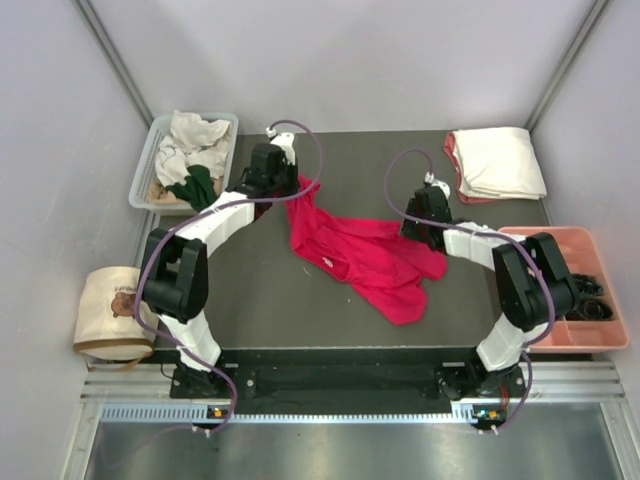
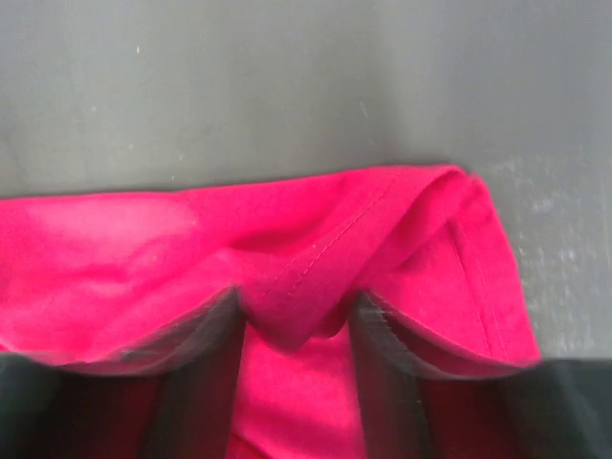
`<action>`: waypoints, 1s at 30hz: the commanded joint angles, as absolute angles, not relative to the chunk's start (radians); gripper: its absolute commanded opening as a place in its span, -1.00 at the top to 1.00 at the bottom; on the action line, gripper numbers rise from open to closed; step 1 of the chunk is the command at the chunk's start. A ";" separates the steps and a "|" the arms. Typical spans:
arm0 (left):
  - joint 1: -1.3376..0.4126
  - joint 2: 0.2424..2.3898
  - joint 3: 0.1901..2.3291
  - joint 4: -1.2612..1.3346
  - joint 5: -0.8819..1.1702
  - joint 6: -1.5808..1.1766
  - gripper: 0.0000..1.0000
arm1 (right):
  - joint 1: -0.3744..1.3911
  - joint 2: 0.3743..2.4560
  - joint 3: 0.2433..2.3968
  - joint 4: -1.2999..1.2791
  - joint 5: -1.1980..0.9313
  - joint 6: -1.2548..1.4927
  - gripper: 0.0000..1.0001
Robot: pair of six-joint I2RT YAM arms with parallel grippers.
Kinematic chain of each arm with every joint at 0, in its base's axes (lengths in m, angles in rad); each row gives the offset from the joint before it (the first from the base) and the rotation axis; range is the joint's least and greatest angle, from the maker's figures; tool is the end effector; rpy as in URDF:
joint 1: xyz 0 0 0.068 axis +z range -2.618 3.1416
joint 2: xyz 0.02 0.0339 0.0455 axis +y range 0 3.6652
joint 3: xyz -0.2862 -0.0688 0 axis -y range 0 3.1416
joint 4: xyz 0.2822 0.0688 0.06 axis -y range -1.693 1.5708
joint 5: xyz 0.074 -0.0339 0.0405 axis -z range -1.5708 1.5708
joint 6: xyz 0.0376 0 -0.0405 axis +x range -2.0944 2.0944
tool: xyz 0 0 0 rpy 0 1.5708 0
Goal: Fold and stack the t-shirts
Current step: Flatten out the tshirt
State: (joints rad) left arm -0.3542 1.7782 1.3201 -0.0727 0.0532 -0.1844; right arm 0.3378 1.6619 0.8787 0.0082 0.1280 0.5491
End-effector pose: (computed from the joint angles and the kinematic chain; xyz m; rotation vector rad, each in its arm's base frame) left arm 0.4258 -0.1596 0.2661 0.2123 2.1130 -0.3779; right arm 0.3487 0.1174 0.1641 0.3115 2.3354 0.2884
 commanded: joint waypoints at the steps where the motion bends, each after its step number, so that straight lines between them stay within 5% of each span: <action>1: -0.348 1.718 1.301 -0.017 0.041 -0.192 1.00 | 0.348 1.692 0.953 0.052 0.114 0.549 0.88; 2: -0.348 1.717 1.301 -0.020 0.040 -0.192 1.00 | 0.348 1.687 0.954 0.051 0.115 0.549 1.00; 21: -0.348 1.425 1.422 -0.228 0.095 -0.206 1.00 | 0.347 0.952 1.144 -0.356 0.311 0.387 1.00; 30: -0.348 1.210 1.405 -0.328 0.121 -0.192 1.00 | 0.345 0.790 1.198 -0.475 0.408 0.345 1.00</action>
State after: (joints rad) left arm -0.3523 1.2861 1.3811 -0.2733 0.1101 -0.2035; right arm 0.3382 0.8230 1.1610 -0.3943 0.3256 0.3847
